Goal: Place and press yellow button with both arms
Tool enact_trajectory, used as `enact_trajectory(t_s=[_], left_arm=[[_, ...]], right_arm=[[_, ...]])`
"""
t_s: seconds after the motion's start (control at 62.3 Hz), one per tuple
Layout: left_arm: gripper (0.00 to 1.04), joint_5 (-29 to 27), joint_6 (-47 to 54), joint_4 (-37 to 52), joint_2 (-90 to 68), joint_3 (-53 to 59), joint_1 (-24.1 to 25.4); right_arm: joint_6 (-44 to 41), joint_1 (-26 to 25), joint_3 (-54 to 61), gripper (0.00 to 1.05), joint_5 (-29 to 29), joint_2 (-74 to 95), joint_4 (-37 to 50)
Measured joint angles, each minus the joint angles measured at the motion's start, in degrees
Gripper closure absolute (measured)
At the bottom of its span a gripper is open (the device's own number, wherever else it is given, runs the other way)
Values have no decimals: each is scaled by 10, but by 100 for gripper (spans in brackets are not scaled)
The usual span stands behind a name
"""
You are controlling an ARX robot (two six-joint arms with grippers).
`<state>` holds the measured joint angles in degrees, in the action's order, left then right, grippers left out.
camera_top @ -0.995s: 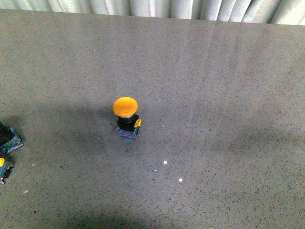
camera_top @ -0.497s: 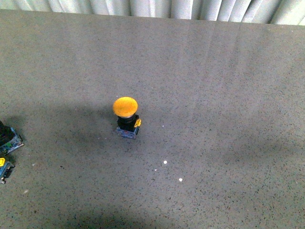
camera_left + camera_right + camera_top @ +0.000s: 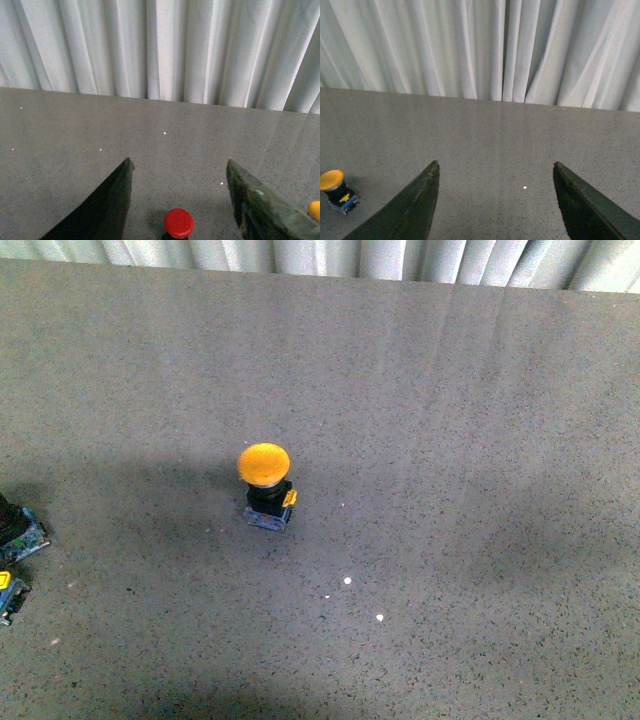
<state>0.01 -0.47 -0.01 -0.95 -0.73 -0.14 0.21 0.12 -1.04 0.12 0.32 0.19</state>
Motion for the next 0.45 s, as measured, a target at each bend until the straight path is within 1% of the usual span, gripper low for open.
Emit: enact_trajectory(t_s=[0.08, 0.144, 0.16, 0.193, 0.257, 0.449], left_arm=[[25, 0, 0, 0, 0, 0, 0], [15, 0, 0, 0, 0, 0, 0], [11, 0, 0, 0, 0, 0, 0], [8, 0, 0, 0, 0, 0, 0], [10, 0, 2, 0, 0, 0, 0], [9, 0, 2, 0, 0, 0, 0]], right_arm=[[0, 0, 0, 20, 0, 0, 0], [0, 0, 0, 10, 0, 0, 0], [0, 0, 0, 8, 0, 0, 0], [0, 0, 0, 8, 0, 0, 0], [0, 0, 0, 9, 0, 0, 0], [0, 0, 0, 9, 0, 0, 0]])
